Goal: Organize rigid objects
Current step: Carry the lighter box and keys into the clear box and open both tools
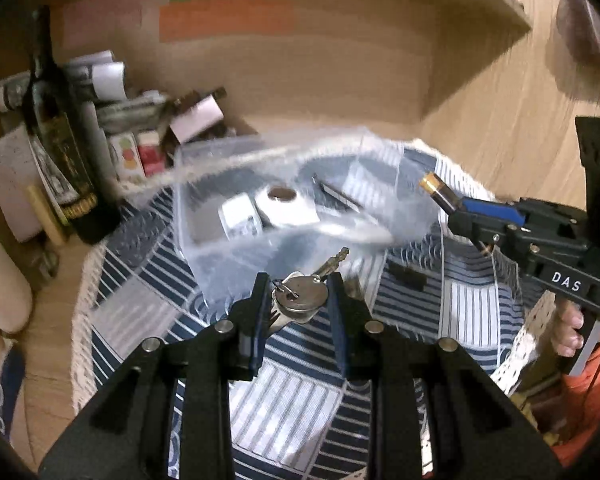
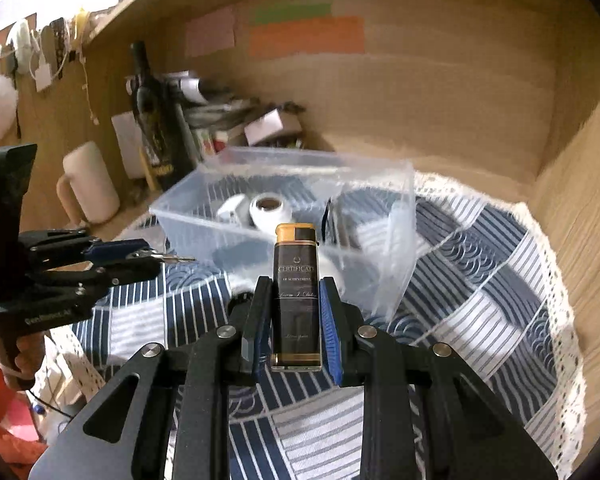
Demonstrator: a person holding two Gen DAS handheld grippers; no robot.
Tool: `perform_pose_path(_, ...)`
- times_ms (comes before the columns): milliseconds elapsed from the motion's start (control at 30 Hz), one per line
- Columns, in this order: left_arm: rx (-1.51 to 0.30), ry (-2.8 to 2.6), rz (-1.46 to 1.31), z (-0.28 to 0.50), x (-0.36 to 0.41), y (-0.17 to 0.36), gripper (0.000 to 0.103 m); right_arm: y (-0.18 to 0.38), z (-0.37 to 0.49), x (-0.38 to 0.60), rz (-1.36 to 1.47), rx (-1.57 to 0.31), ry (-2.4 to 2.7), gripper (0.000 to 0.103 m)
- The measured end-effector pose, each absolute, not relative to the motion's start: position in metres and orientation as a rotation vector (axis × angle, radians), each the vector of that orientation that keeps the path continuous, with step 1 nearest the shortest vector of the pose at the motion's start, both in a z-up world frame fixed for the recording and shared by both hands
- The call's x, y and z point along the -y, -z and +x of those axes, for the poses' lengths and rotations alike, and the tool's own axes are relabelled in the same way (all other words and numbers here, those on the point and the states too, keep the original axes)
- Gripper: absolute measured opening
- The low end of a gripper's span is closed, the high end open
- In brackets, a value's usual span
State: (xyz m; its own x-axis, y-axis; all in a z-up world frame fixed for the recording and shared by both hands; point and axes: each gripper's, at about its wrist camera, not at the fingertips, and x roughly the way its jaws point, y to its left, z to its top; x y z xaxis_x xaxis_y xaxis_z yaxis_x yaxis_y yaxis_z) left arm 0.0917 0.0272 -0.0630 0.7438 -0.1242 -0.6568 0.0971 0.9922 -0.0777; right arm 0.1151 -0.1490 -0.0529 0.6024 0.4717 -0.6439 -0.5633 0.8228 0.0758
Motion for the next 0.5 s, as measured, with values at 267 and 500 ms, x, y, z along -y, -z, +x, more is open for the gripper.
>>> perform_pose_path(267,-0.667,0.133,-0.038,0.109,-0.036,0.035,0.028,0.026,0.134,0.143,-0.148,-0.625,-0.588,0.022)
perform_pose_path(500,-0.672,0.149,-0.043,0.137,-0.043,0.030,0.028,0.012,0.154,0.125,-0.189,-0.580,-0.581,0.022)
